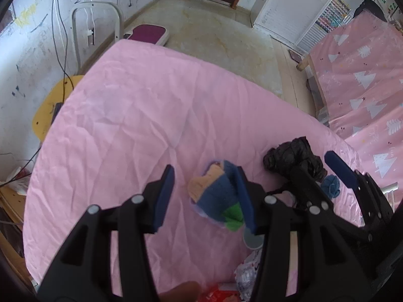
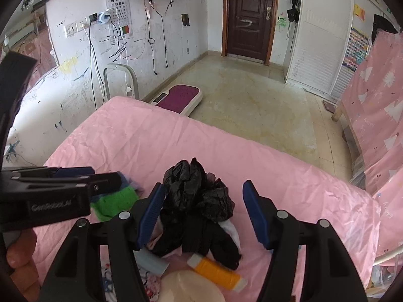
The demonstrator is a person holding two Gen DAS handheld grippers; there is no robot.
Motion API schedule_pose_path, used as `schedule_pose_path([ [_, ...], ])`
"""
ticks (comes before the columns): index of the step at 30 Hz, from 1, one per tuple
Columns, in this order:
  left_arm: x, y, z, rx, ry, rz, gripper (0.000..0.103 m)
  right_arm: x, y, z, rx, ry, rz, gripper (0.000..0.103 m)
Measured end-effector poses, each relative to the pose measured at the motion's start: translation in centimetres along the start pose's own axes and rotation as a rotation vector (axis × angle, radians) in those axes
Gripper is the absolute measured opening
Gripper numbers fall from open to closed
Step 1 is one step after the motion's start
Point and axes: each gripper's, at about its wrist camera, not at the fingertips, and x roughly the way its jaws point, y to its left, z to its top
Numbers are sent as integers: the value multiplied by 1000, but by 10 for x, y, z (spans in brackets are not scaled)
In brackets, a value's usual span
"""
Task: Collect trash
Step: 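Grasp the blue-green cloth with the left tool while the right tool grasps the black plastic bag, then carry both items over the orange bin and open both tools to drop them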
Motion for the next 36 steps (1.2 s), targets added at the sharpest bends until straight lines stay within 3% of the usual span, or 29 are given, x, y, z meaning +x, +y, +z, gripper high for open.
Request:
schedule_pose_path([
  [3, 5, 1, 1, -3, 14, -8, 46, 12, -6, 0, 31, 25, 22, 53],
  [7, 8, -2, -1, 6, 24, -6, 46, 21, -14, -1, 63, 44, 46, 24],
  [9, 10, -6, -3, 12, 30, -3, 46, 19, -16, -2, 73, 35, 57, 17],
  [11, 11, -9, -5, 21, 36, 0, 37, 13, -17, -2, 71, 17, 52, 11],
  [14, 8, -14, -8, 41, 26, 15, 22, -2, -18, -5, 66, -14, 47, 9],
  [17, 3, -21, -11, 53, 11, 27, 17, -15, -21, -8, 74, -41, 48, 8],
  [27, -38, -34, -21, 79, -92, 47, 16, -71, -34, -27, 89, -130, 36, 8],
  [36, -70, -81, -43, 171, -158, 29, 16, -125, -66, -56, 135, -211, -5, 8],
])
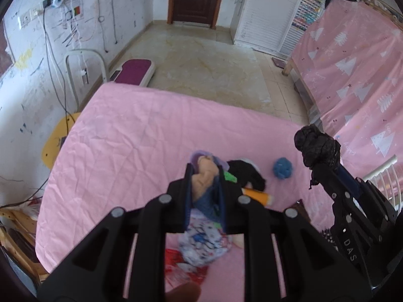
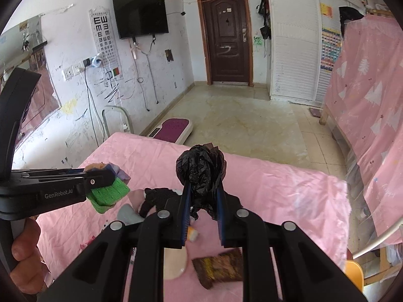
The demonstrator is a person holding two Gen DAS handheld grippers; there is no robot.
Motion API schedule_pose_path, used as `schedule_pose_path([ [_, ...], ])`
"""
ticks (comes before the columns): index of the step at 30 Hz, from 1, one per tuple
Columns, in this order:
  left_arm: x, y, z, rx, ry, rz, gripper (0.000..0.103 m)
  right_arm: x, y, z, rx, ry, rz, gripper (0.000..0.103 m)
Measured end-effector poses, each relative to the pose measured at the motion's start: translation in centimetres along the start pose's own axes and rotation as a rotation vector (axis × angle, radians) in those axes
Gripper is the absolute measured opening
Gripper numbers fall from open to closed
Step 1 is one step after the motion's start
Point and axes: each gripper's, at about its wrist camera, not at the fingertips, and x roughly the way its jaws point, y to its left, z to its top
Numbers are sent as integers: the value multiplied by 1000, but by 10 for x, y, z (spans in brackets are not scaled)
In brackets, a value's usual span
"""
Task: Collect trash
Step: 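Carry both items over the orange bin and open both tools to drop them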
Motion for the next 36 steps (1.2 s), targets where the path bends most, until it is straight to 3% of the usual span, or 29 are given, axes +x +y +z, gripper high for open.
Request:
schedule_pose_path([
  [11, -24, -99, -25, 185, -19, -81, 16, -80, -74, -38, 109, -109, -73, 8],
  [19, -32, -173, -51, 330, -10, -233, 16, -134, -135, -78, 201, -171, -161, 8],
  [27, -30, -244, -86, 470, 26, -374, 16, -173, -185, -132, 269, -171, -263, 8],
  [36, -16, -300, -115, 597, 85, -446, 16, -191, -231, -183, 384, -142, -311, 8],
])
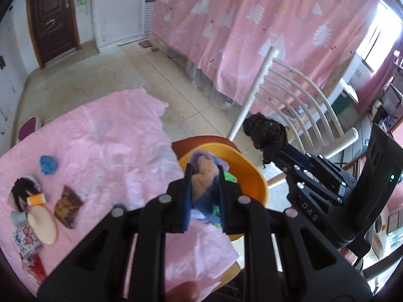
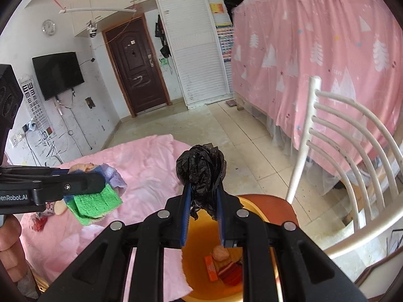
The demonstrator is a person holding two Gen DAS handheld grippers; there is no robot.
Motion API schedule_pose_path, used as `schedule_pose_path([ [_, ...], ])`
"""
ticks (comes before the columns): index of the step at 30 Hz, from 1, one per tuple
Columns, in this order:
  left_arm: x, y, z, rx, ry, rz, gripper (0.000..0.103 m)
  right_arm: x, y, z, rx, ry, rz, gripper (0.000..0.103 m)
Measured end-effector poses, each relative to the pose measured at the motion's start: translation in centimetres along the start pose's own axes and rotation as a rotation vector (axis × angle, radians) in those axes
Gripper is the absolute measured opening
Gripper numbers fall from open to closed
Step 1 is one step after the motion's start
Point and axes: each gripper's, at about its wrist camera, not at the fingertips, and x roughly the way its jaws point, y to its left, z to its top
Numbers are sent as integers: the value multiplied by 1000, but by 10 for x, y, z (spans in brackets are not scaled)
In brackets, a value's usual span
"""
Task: Collect trash
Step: 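Carry both items over the orange bin and open both tools to drop them, then move both open tools back over the red wrapper and snack packet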
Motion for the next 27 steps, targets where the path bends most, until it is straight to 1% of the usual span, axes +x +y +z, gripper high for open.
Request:
schedule_pose_path([
  [2, 7, -13, 0, 23, 11, -7, 16, 2, -8, -6, 15, 14, -6, 8],
  [4, 13, -23, 1, 44, 19, -15, 18, 4, -14, -11, 26, 24, -8, 8],
  [8, 21, -34, 1, 64, 27, -15, 26, 10, -16, -16, 30, 50, -6, 8],
  [11, 23, -35, 3, 62, 28, -21, 39, 13, -15, -18, 32, 58, -18, 9],
  [18, 14, -17, 1, 25, 16, -16, 39, 23, -11, -17, 28, 81, -22, 11],
  [21, 6, -6, 0, 4, 3, -13, 39, 26, -4, -16, 26, 86, -27, 15],
  [25, -10, 10, -5, -19, -24, -14, 40, 31, 1, -11, 28, 92, -37, 31],
  [27, -17, 19, -7, -31, -36, -9, 42, 33, 7, -8, 26, 91, -31, 35],
])
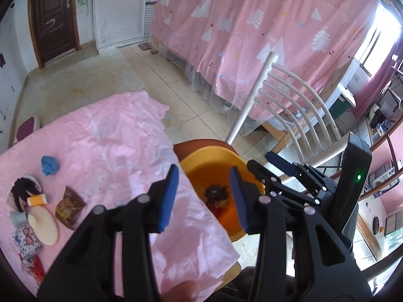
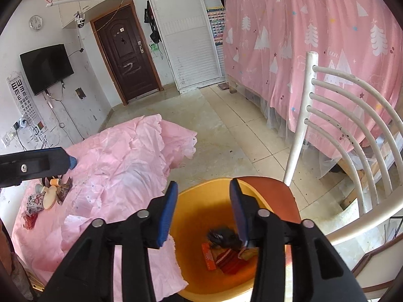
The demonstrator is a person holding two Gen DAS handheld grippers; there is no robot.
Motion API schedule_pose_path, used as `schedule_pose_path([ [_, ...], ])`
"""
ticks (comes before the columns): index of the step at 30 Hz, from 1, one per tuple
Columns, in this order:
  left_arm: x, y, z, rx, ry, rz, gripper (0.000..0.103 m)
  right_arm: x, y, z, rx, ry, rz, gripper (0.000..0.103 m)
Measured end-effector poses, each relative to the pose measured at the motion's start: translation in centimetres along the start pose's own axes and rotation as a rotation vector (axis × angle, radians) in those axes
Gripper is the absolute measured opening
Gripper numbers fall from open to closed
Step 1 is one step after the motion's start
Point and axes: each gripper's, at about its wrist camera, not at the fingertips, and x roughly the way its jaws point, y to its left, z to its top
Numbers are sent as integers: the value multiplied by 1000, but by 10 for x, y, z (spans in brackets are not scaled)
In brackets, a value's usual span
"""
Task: Collect trash
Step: 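Move both open tools back over the red wrapper and snack packet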
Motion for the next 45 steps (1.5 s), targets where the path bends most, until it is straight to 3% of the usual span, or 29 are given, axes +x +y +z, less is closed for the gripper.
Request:
schedule_pose_path([
  [14, -65, 82, -27, -132, -112, 133, 44, 8, 112, 20, -165, -3, 106, 40],
  [18, -82, 108, -41, -180, -136, 214, 52, 13, 149, 19, -220, 8, 148, 40],
  [31, -115, 182, -91, -341, -124, 341, 52, 44, 239, 5, -346, 94, 255, 40],
  [34, -122, 197, -103, -378, -120, 354, 57, 54, 255, 0, -375, 123, 271, 40],
  [45, -125, 234, -150, -421, -58, 378, 68, 83, 274, -10, -421, 199, 268, 43],
])
